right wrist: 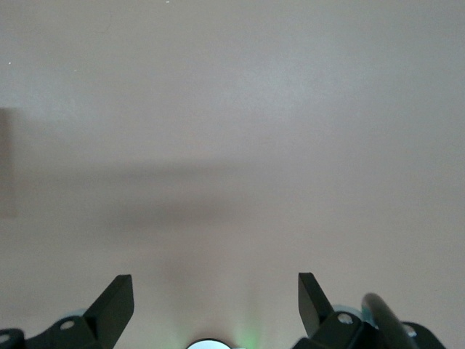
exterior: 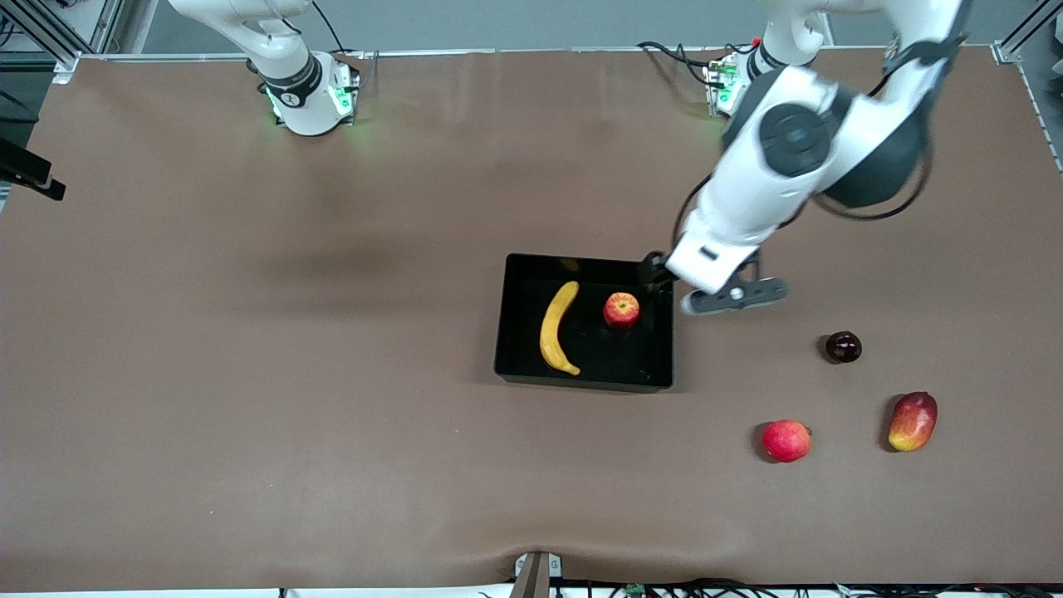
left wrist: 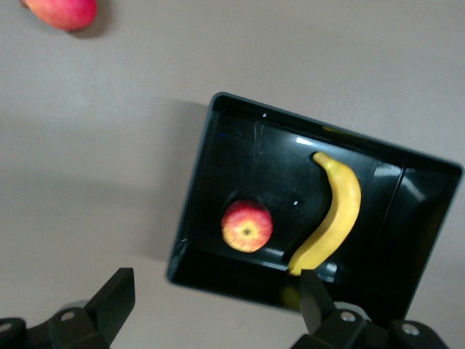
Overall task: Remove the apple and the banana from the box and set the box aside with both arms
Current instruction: 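Reach the left gripper into the black tray over the red apple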
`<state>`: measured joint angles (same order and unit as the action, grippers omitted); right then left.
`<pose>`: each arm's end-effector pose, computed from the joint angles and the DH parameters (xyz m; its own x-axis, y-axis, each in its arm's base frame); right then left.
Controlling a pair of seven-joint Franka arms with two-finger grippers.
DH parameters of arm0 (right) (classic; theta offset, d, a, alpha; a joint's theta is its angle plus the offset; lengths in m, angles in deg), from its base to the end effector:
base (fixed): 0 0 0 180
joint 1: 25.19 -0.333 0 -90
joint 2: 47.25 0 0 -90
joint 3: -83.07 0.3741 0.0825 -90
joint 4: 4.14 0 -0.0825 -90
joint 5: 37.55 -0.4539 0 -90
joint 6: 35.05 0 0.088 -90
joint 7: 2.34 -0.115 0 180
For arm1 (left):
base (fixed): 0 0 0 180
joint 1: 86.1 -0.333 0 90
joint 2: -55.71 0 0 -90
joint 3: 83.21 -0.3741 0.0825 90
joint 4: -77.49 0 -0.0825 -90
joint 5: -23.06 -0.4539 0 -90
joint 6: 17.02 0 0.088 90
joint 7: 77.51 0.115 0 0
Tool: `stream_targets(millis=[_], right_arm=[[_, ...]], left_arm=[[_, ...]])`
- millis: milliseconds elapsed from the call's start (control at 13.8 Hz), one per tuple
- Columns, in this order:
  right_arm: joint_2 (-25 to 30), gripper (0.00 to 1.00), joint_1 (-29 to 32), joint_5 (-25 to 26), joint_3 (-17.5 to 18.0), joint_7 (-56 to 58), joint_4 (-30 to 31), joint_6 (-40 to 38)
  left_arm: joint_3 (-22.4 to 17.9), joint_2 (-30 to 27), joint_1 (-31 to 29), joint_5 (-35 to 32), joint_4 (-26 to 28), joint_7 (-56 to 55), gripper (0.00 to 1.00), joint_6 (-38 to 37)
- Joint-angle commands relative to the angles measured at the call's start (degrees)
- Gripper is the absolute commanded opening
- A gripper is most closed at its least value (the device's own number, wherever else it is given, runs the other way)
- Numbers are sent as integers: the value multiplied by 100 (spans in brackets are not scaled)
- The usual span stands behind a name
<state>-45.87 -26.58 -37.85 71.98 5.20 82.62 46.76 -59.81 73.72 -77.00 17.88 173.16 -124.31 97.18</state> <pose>0.5913 -0.1021 0.7072 0.9975 -0.0363 -0.0609 -0.0374 -0.9991 -0.0180 0.6333 -0.3621 0.4587 0.9728 0.2318 -0.0039 0.2317 -0.9713 0.0533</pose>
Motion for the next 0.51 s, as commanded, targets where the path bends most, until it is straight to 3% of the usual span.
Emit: stream_targets(millis=[0, 435], right_arm=[[-24, 100, 51, -49, 54, -16, -71, -34], [-24, 100, 86, -49, 54, -16, -63, -42]], left_arm=[[6, 518, 302, -299, -75, -951, 100, 391], [-3, 1388, 558, -1027, -49, -1823, 100, 709]])
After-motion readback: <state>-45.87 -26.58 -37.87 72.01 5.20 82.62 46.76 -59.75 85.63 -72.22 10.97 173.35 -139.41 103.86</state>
